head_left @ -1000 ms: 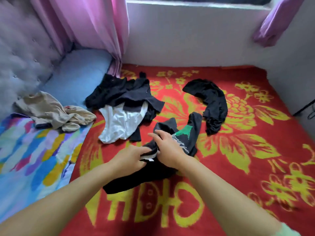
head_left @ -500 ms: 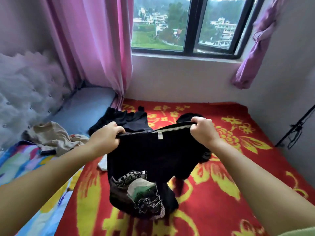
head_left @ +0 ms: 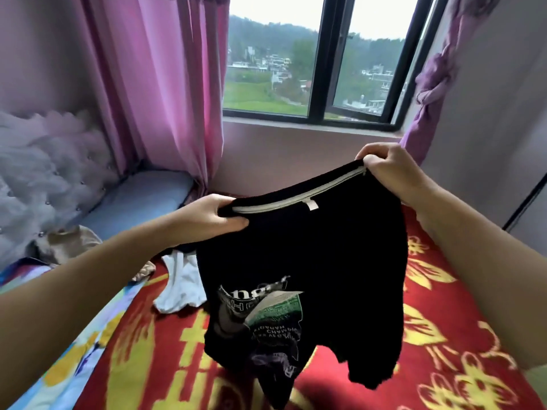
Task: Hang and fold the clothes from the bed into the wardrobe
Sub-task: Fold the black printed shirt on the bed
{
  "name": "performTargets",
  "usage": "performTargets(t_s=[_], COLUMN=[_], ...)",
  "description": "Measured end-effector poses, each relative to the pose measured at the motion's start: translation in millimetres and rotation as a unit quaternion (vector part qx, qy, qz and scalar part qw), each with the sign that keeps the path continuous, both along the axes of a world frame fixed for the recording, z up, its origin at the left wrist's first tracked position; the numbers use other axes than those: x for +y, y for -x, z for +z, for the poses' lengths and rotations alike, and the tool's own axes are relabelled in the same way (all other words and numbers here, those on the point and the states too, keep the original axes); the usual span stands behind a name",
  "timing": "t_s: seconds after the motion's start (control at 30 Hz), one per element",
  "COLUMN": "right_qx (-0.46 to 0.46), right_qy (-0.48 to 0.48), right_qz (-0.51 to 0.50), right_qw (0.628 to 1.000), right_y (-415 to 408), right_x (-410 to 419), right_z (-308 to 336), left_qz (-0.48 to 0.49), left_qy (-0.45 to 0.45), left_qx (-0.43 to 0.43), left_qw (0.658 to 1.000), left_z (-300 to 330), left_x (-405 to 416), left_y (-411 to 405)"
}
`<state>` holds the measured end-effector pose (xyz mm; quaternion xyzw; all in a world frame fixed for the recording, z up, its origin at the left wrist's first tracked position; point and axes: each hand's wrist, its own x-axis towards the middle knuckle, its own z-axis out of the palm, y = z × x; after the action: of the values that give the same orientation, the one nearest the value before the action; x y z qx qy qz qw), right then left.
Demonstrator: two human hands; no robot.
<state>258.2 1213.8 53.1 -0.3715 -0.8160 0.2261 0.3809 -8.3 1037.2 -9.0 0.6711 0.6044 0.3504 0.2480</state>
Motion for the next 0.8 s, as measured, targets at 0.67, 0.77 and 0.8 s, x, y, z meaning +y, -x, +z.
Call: performTargets(t_s=[0.67,0.77,0.8], right_qx=[-0.172,-0.116,-0.089], right_qy=[0.115,0.03,0.011], right_qz=[0.012,-0.022,-0.018], right_qw=[0.978,0.993,0.996], right_y=[-44.1,-26.6,-20.1], right_x=[29.5,25.3,21.2], right_z=[-32.8,-8.6,1.3], left_qz=[0.051,0.053,0.045], left_qy=[0.11,0.069,0.076], left_qx=[-0.062,-0.008,0.005], left_qw=[0.991,0.996,0.996], left_z=[76.6,76.4,75.4], left_x=[11.4,15.9,17.0], left_y=[1.8,-9.2,-13.5])
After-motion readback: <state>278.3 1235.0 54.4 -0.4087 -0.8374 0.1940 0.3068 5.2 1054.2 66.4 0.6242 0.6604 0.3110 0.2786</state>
